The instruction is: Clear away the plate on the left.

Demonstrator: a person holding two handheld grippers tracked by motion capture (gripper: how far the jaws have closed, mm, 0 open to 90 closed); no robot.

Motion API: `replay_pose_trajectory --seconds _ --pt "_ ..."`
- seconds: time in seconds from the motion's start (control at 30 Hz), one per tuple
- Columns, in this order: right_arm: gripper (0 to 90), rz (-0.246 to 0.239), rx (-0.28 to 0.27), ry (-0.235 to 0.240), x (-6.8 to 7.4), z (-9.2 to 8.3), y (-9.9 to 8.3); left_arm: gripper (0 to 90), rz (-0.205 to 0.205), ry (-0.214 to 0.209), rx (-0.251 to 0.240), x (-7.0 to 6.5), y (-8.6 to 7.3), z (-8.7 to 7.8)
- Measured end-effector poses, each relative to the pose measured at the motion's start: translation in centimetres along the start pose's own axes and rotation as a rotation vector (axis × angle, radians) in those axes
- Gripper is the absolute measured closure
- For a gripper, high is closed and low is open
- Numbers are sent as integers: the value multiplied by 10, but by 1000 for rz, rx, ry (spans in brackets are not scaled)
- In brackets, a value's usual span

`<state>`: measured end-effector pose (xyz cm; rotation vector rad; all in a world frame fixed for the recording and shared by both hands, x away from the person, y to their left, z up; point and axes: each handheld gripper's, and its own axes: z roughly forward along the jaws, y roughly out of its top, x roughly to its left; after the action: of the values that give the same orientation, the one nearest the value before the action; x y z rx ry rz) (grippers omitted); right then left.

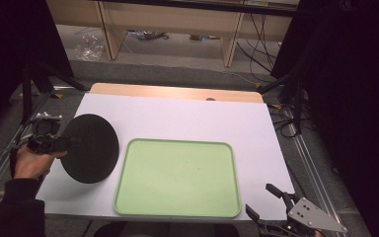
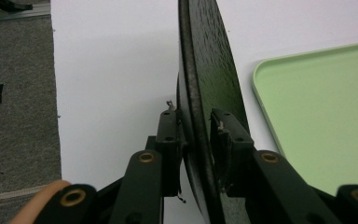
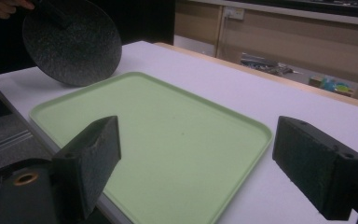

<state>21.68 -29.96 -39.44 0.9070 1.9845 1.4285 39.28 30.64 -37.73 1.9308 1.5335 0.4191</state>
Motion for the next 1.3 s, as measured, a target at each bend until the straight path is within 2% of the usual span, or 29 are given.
replay_pose_trajectory --seconds 0.07,0.13,0.17,0.2,0.27,0.33,0.37,0.4,0.43,0.47,0.5,0.57,0.63,0.67,0.7,0.73,0.8,0.83,0.9,0.93,0.97,1.0,1.07,1.1,1.17,1.2,1.27,1.3 --pt "160 -2 2 -1 0 0 0 696 -25 -36 28 5 -1 -1" --pt "160 -1 1 0 0 0 0 657 -38 -41 29 9 -4 1" --pt "160 -1 1 0 0 0 0 674 -38 -41 29 9 -4 1" --pt "160 -3 4 2 1 1 0 718 -69 -40 17 16 -8 2" --pt "160 -4 4 5 1 1 0 735 -93 -78 3 26 -12 3" --pt "160 -6 6 3 1 1 0 756 -134 -125 -58 30 -16 4" --pt "160 -5 6 2 0 1 0 772 -178 -167 -104 31 -17 4" --pt "160 -2 5 4 0 1 0 786 -206 -210 -128 34 -18 5" --pt "161 -3 4 5 0 0 0 788 -188 -209 -128 33 -18 5" --pt "161 -2 5 3 0 0 0 790 -199 -197 -141 31 -17 5" --pt "160 2 -7 13 0 2 -1 791 -215 -193 -131 31 -16 5" --pt "161 8 -11 17 0 2 -1 791 -236 -204 -147 34 -17 8" --pt "160 9 -10 16 0 1 -1 792 -279 -207 -150 39 -19 10" --pt "160 -2 23 6 -1 -1 0 791 -288 -210 -152 40 -20 11" --pt "161 0 10 6 -1 0 0 791 -311 -215 -163 42 -22 11" --pt "160 9 -9 16 0 2 -1 789 -321 -215 -165 43 -22 11" --pt "160 7 -8 16 0 2 -1 787 -324 -214 -164 44 -22 11" --pt "161 7 -2 13 0 2 -1 784 -357 -209 -168 46 -22 10" --pt "161 8 0 14 0 2 -1 783 -364 -210 -173 47 -22 9" --pt "161 10 -2 15 0 2 -1 783 -377 -220 -181 49 -23 8" --pt "161 -13 18 1 -1 -1 0 782 -404 -234 -199 51 -23 5" --pt "161 -9 22 2 -1 -1 0 783 -404 -234 -199 51 -23 5" --pt "161 -1 27 5 -1 -1 0 783 -444 -268 -233 53 -23 1" --pt "161 -1 27 4 -1 -1 0 783 -444 -268 -233 53 -23 1" --pt "161 -1 27 4 -1 -1 0 783 -474 -301 -250 52 -22 -2" --pt "161 -1 28 4 -1 -1 0 783 -467 -312 -255 51 -21 -3" --pt "161 -1 27 3 0 -1 0 783 -435 -303 -262 46 -18 -9" --pt "161 9 -5 13 0 2 -1 782 -422 -297 -266 43 -16 -11"
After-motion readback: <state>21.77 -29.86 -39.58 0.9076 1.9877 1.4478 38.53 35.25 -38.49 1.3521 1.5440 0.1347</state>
